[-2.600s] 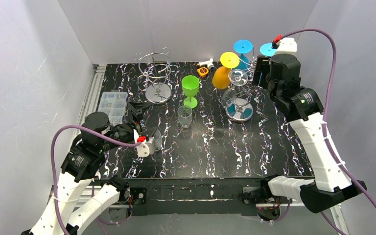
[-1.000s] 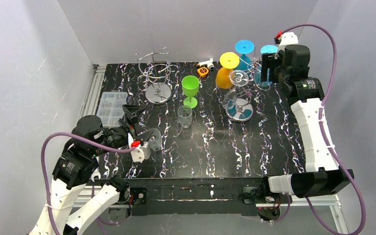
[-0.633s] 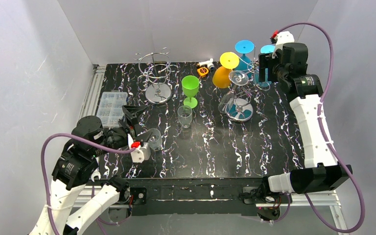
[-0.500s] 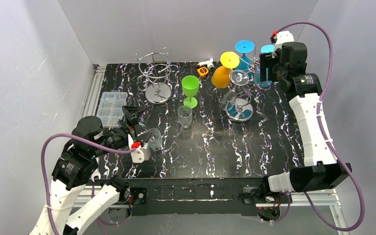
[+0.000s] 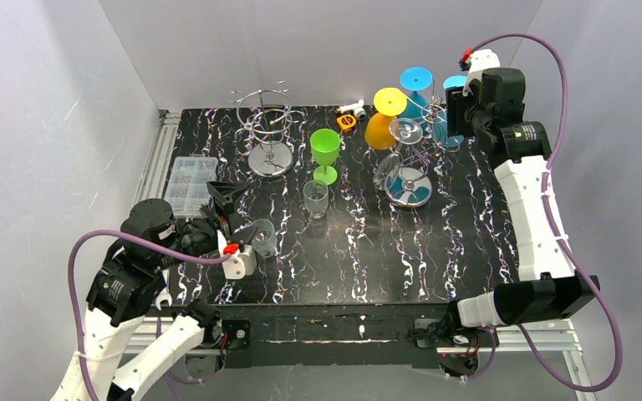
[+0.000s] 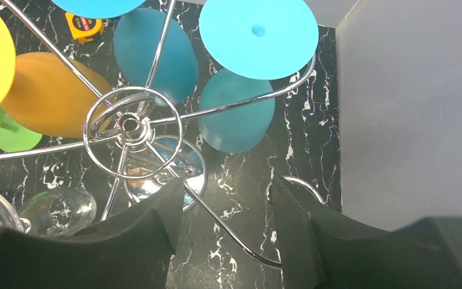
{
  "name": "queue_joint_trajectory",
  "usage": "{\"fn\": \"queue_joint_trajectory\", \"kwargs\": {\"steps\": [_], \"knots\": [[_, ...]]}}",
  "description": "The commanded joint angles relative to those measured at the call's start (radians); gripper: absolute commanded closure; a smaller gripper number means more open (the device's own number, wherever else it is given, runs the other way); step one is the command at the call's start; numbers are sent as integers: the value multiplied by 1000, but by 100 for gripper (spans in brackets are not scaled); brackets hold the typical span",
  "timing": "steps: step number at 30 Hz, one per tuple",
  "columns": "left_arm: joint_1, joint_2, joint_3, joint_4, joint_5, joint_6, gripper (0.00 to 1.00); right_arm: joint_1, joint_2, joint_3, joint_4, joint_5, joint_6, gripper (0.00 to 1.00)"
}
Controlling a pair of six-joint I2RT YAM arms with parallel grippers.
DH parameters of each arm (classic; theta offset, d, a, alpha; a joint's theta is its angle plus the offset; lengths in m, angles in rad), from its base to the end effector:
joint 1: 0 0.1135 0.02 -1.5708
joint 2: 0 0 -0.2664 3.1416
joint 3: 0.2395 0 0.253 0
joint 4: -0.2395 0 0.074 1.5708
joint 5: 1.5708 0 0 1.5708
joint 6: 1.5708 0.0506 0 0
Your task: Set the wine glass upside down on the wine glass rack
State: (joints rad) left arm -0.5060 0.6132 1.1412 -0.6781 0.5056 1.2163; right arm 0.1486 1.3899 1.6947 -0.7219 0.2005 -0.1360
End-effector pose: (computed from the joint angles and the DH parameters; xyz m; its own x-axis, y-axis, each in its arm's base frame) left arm 0.0766 -0.0705 0.4248 0.7451 0.5251 -0.4111 0.4153 0.1171 0.9021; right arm 0.2997 0.0347 0.4565 -0.4017 -0.1945 -0.8949 -0.0196 0.9788 -0.2039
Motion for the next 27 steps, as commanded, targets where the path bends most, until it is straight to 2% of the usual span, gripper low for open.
{"fn": "queue_joint_trajectory", "kwargs": {"steps": [1,5,11,22,27], "knots": [[-4,-4,28,-18,2,5,2,-6,-17,55,30,-30,18,39],[-3,-8,25,-22,0,5,2,-7,-21,55,34,58,12,42],[-3,-14,19,-23,2,8,2,-11,-24,21,43,83,-8,44],[-5,-13,23,-26,6,8,2,-19,13,16,-4,-55,12,35],[-5,-18,27,-29,-1,8,2,-23,7,-16,-1,-32,9,47]]}}
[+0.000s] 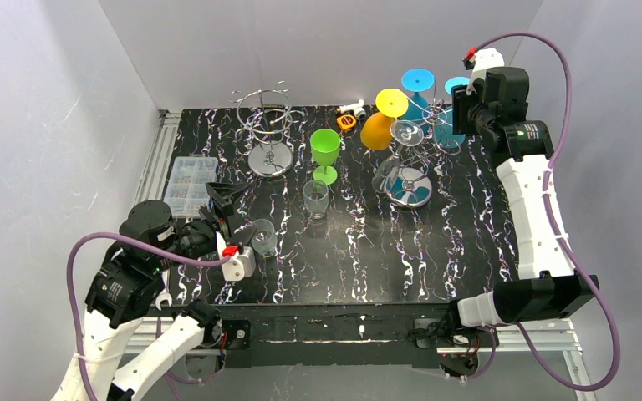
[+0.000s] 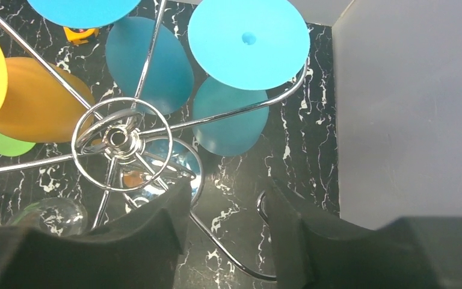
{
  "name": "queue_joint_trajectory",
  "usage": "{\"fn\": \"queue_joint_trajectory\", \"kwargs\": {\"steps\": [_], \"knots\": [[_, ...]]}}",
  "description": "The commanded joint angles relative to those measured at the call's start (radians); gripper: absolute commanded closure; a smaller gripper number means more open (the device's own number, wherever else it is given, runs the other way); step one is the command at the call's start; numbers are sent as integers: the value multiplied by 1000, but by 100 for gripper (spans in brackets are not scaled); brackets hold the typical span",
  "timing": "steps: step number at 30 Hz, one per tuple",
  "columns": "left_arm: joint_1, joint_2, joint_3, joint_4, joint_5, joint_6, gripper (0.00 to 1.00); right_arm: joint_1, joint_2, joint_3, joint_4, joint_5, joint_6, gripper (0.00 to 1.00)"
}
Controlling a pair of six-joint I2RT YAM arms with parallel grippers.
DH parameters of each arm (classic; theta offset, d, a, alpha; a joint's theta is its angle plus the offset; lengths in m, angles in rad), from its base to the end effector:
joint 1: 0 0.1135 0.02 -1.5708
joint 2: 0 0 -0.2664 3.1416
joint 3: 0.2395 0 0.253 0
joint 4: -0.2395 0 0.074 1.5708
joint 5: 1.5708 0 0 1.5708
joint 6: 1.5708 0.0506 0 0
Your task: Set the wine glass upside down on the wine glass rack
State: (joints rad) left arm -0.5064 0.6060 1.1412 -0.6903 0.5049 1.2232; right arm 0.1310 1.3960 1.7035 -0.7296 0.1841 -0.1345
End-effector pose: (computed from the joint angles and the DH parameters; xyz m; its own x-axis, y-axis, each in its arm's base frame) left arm 0.0744 -0.0693 0.4239 0.7461 0.5272 -0.4068 0.4140 0.1113 0.9035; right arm 0.3013 0.0303 0.4567 -0.4075 -0.1866 -0.8939 -0.0176 0.9803 -0.1966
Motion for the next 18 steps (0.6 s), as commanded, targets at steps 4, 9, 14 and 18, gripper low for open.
{"fn": "queue_joint_trajectory", "kwargs": {"steps": [4,9,14,18], "knots": [[-4,-12,32,-20,1,1,2,-5,-20,-57,17,9,4,52],[-3,-14,38,-23,4,0,2,-5,-36,-71,17,-23,3,39],[-4,-26,43,-34,-2,-4,2,-5,-43,-87,16,-32,1,44],[-3,-33,38,-39,-8,-1,2,-5,-47,-89,14,-38,3,53]]}}
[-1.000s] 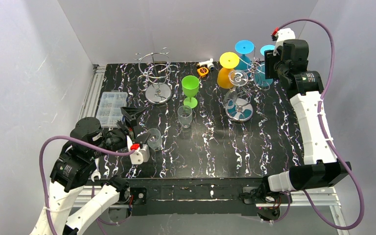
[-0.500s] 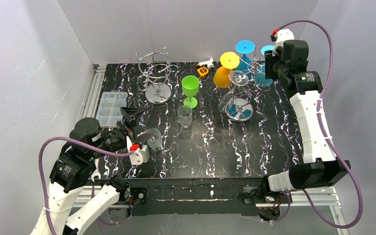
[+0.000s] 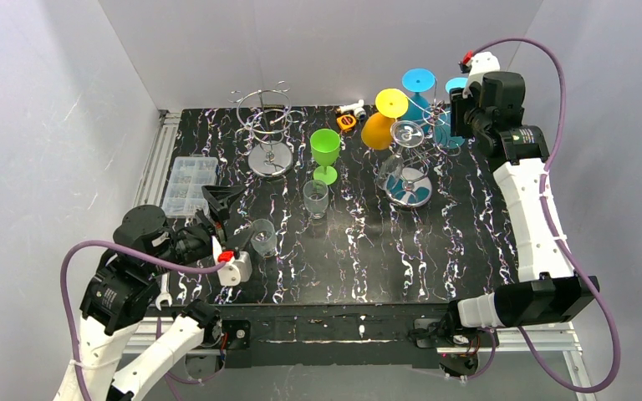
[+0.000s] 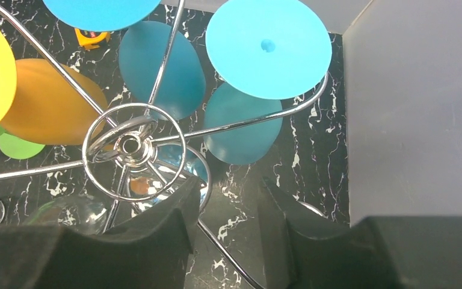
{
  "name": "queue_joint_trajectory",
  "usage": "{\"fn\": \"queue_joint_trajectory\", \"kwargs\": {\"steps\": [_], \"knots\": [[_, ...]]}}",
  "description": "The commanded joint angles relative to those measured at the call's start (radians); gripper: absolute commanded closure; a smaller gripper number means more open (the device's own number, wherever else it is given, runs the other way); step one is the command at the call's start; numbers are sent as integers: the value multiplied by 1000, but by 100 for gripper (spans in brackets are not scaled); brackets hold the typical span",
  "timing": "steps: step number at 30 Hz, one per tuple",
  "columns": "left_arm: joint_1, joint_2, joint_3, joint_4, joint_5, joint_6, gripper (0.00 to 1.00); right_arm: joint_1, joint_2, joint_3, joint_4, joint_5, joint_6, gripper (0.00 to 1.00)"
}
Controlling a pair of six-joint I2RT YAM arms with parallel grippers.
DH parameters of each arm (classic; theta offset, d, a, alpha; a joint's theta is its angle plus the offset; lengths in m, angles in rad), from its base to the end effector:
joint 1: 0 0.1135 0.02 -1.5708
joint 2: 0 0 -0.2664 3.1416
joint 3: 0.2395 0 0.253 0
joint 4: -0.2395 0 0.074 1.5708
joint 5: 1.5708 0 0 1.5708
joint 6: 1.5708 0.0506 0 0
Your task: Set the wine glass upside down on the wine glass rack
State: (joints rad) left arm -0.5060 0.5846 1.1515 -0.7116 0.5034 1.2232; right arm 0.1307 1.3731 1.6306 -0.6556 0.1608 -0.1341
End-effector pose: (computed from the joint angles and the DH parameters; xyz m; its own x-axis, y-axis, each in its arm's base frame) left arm 0.0669 -0.0650 0.4261 0.7488 0.5266 -0.4025 0.4054 0.1165 0.9067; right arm 0.3028 0.0316 0.4473 -0.3833 -0.1835 -0.9052 -0.0339 0.9822 -0.1848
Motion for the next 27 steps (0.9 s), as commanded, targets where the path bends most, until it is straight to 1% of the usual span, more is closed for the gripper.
{"fn": "queue_joint_trajectory", "kwargs": {"steps": [1,4,10,13,14,16,17,19,22,24,25,27], "knots": [[-3,-12,26,-18,-7,1,2,-5,-22,-14,-61,-16,4,56],[-4,-9,28,-19,-1,-2,2,-5,-26,-17,-69,-22,12,63],[-3,-15,10,-19,0,-4,2,-5,-54,-55,-79,-9,53,67],[-3,-19,-2,-19,3,-4,2,-5,-57,-40,-89,-9,74,59],[-3,-19,-3,-18,3,-3,2,-5,-55,-30,-90,-1,74,55],[-5,-18,-6,-18,6,-5,2,-5,-46,-3,-89,25,67,39],[-4,-16,-7,-18,6,-5,2,-5,-39,14,-89,30,60,33],[-4,-13,-4,-18,4,-5,2,-4,-13,61,-99,30,41,29],[-3,-11,2,-19,3,-5,2,-5,25,144,-128,16,-5,30],[-3,-10,10,-19,-3,-5,2,-5,39,175,-153,19,-29,38],[-4,-9,15,-19,-7,-5,2,-5,40,180,-159,11,-37,40],[-3,-6,21,-21,-11,-5,2,-5,36,171,-169,-18,-44,41]]}}
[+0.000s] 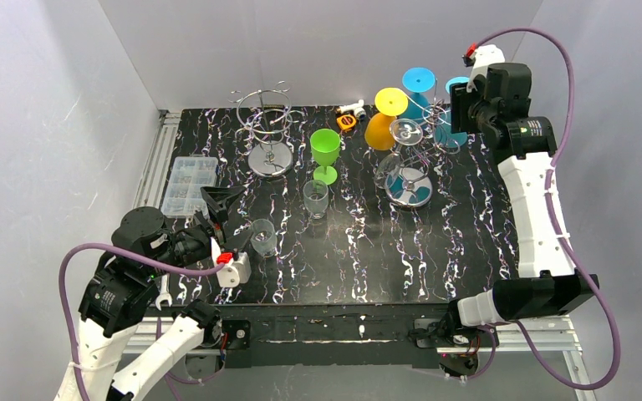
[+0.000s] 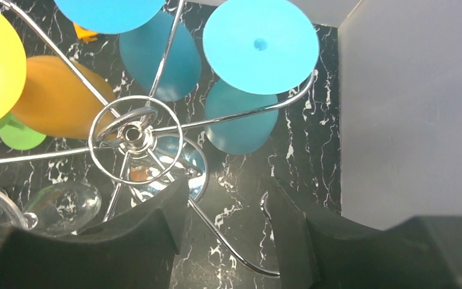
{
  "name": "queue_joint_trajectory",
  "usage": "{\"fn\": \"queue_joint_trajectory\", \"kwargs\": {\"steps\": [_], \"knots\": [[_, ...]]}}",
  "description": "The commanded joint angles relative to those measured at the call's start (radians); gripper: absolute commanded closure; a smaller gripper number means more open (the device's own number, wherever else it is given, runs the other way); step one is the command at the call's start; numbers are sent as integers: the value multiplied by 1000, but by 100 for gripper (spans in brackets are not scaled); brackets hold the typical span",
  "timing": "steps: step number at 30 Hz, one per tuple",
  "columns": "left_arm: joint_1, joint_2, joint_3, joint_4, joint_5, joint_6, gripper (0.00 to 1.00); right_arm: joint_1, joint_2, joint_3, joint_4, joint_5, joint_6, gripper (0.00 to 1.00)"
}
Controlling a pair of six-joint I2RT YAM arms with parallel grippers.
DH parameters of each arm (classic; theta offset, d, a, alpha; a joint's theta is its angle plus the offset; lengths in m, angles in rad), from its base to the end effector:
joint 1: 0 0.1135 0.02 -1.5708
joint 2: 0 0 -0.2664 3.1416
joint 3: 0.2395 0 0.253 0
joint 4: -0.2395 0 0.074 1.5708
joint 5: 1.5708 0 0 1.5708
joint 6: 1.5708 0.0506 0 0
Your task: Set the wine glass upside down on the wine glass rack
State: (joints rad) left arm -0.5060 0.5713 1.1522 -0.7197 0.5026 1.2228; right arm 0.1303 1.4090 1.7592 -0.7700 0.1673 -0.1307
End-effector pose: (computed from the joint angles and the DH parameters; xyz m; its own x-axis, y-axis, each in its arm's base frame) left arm 0.0631 -0.0628 0.4262 0.7503 0.5261 -0.4004 0.4009 0.1195 0.9083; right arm 0.2990 0.0307 0.4666 -0.4036 -0.1825 -0.8965 -0.0302 0.9820 -0.1863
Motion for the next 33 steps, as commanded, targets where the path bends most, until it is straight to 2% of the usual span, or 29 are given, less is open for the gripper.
{"fn": "queue_joint_trajectory", "kwargs": {"steps": [1,11,14,20,25,29,33], "knots": [[-3,7,22,-15,-11,-5,2,-4,-5,31,-58,-38,-52,40],[-4,13,42,-20,-2,-11,2,-3,-18,-35,-41,-30,-111,30],[-3,19,53,-23,-6,-11,2,-3,-12,-52,-34,-31,-123,30],[-4,22,53,-24,-15,-8,2,-1,10,-30,-35,-48,-122,37],[-5,29,59,-25,-18,-5,2,-1,26,-21,-41,-68,-93,57],[-4,28,58,-23,-17,-5,2,3,9,-50,-29,-77,-65,67],[-4,22,51,-23,-15,-6,2,3,-5,-87,-3,-75,-11,87]]}}
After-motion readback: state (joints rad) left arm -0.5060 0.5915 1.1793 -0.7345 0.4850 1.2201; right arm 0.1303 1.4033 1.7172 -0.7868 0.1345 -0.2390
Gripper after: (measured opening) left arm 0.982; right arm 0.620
